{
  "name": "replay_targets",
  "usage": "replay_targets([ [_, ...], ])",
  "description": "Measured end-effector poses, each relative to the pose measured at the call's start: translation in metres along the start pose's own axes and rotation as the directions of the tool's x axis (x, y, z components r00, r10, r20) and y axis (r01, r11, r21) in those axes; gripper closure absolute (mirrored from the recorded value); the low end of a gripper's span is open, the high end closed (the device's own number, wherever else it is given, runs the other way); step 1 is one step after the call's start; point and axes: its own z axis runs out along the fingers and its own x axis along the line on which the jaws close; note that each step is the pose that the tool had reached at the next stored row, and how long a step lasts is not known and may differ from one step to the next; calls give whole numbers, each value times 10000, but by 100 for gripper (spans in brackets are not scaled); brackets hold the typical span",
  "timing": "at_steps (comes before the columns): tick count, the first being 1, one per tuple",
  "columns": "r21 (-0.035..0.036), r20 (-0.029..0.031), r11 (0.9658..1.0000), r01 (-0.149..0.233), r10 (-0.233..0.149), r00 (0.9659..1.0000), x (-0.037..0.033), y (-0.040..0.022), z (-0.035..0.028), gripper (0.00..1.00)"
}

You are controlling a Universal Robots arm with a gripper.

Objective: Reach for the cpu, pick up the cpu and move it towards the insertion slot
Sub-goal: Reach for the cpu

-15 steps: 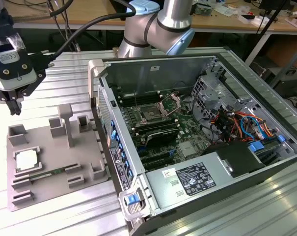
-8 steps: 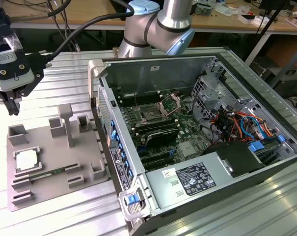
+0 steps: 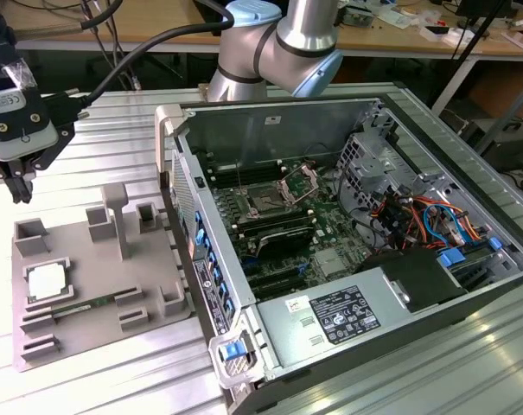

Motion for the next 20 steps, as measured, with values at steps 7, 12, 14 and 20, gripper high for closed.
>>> replay_targets([
  [7, 1, 0, 10000, 0, 0, 10000, 30, 0, 3, 89],
  [12, 0, 0, 10000, 0, 0, 10000, 46, 1, 5, 89],
  [14, 0, -1, 10000, 1, -1, 10000, 51, 1, 6, 89],
  [20, 0, 0, 10000, 1, -1, 10000, 66, 1, 8, 89],
])
